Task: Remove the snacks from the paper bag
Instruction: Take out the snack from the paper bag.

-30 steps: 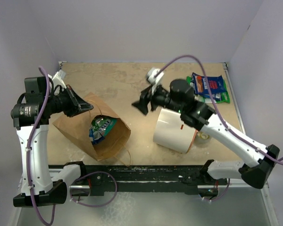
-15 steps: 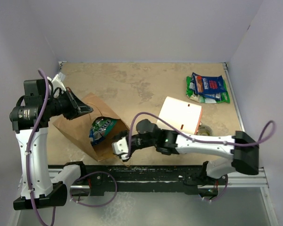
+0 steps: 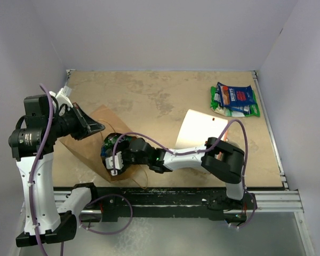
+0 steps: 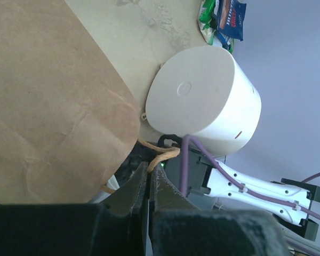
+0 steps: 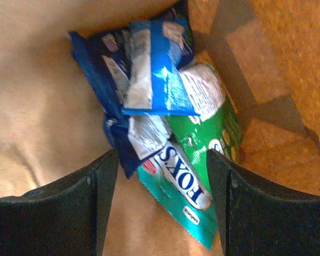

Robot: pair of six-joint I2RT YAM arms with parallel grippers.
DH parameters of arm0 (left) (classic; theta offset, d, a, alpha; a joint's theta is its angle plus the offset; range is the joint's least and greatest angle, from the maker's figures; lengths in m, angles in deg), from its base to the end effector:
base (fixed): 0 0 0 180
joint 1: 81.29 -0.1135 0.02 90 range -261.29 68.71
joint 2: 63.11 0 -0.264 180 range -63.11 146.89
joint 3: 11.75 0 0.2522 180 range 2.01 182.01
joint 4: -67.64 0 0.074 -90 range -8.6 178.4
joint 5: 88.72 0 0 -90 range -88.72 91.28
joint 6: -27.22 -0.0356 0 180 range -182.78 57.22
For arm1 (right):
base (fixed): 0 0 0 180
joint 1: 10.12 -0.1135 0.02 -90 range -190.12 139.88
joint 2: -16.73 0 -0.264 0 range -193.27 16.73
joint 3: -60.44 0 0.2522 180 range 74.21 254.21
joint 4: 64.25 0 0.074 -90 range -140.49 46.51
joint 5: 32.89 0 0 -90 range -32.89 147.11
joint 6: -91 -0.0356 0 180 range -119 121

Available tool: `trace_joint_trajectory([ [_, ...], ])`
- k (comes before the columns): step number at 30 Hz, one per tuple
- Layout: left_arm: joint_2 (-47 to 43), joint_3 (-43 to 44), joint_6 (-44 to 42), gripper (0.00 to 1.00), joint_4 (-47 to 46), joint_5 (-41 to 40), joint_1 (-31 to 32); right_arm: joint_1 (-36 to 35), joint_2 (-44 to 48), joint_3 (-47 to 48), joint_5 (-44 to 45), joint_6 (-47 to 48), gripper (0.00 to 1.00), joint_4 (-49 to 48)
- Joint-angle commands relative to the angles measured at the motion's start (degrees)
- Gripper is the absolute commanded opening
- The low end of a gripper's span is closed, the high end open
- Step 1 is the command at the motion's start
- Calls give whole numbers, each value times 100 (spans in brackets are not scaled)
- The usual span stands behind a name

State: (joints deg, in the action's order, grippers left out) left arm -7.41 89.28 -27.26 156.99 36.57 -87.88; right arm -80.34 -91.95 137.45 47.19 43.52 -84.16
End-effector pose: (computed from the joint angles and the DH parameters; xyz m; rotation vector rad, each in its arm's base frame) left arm 0.1242 -0.0064 0.4393 -0.5459 2.2968 -0.9685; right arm 0.1384 0.4029 0.2090 -1.5657 0.8892 0.5010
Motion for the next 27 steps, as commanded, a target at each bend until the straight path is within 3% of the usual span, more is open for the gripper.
trace_joint_trajectory([
  [1,51,171,7,0,-14,-50,17,137,-254,424,640,201,70,-719],
  [15,186,320,-310,0,314,-20,18,444,-1240,1060,888,1167,69,-846],
  [27,438,536,-668,0,625,210,17,443,-2052,2166,1044,1107,66,-1088],
])
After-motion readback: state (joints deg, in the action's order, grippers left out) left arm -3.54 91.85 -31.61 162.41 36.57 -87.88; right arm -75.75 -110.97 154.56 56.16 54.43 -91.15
